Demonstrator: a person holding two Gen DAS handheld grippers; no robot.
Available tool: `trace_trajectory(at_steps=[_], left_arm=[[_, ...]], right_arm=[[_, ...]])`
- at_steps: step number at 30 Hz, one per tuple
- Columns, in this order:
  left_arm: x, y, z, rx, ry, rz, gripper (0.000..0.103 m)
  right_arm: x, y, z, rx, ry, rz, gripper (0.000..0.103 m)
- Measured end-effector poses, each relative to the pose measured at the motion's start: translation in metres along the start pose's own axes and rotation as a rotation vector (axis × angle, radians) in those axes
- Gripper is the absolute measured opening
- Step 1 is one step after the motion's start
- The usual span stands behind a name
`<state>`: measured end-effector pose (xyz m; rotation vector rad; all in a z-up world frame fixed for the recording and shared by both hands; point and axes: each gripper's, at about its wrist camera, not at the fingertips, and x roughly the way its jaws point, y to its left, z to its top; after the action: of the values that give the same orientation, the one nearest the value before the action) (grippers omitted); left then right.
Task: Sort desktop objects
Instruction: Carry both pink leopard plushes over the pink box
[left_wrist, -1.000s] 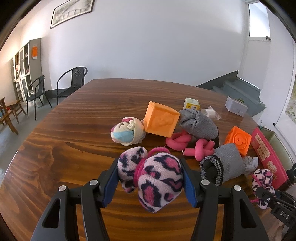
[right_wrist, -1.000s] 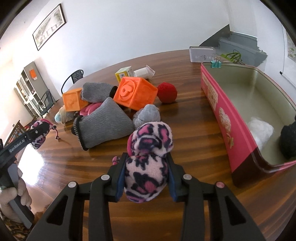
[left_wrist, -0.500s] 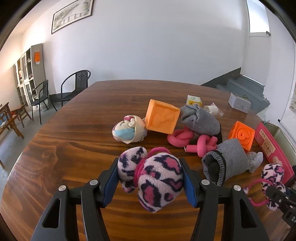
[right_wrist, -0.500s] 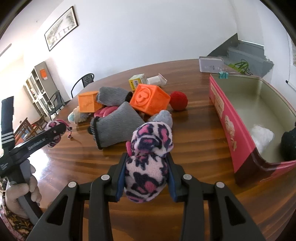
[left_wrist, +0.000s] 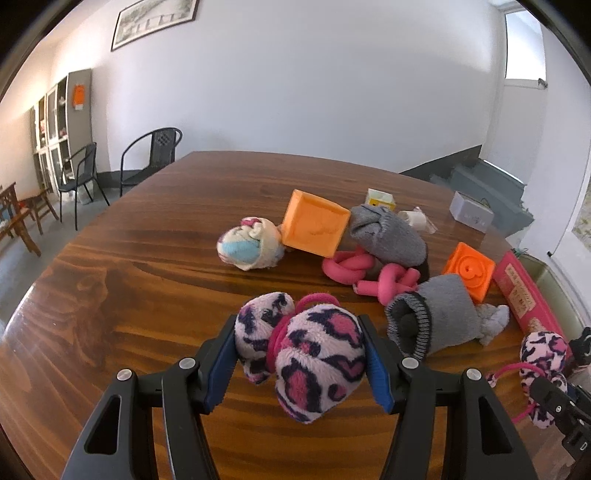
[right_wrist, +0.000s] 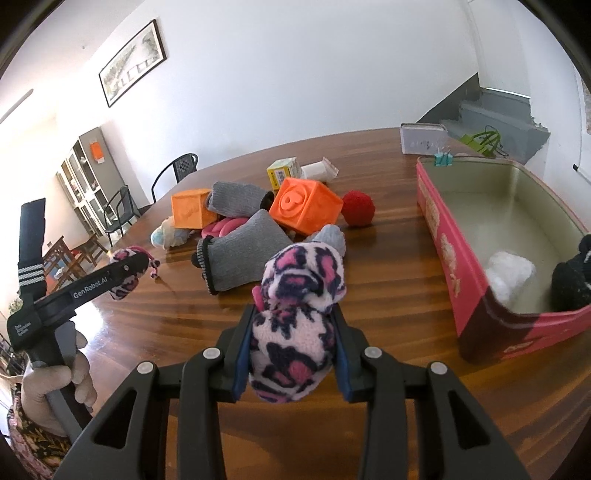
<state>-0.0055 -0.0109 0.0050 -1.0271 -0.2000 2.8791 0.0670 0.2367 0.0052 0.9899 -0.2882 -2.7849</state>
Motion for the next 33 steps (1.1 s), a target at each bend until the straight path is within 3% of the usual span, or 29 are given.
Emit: trace_trajectory(at_steps=[9,19,33], left_arm=[[-0.006,-0.038,-0.003,0.045,0.010,-0.058,0.063],[-0.017,-0.109,0.004,0.136,0.002,-0.172,0.063],[-0.014,-0.196,0.032,0.240,-0.002,-0.279,0.063]], right_arm=[[-0.038,-0.023,0.018,0.051,-0.095,0.004,0.040],[-0.079,-0.082,0.043,0.122,-0.215,-0.106,0.040],[-0.086,-0.152,0.071,0.196,-0.265,-0.198,0.040]])
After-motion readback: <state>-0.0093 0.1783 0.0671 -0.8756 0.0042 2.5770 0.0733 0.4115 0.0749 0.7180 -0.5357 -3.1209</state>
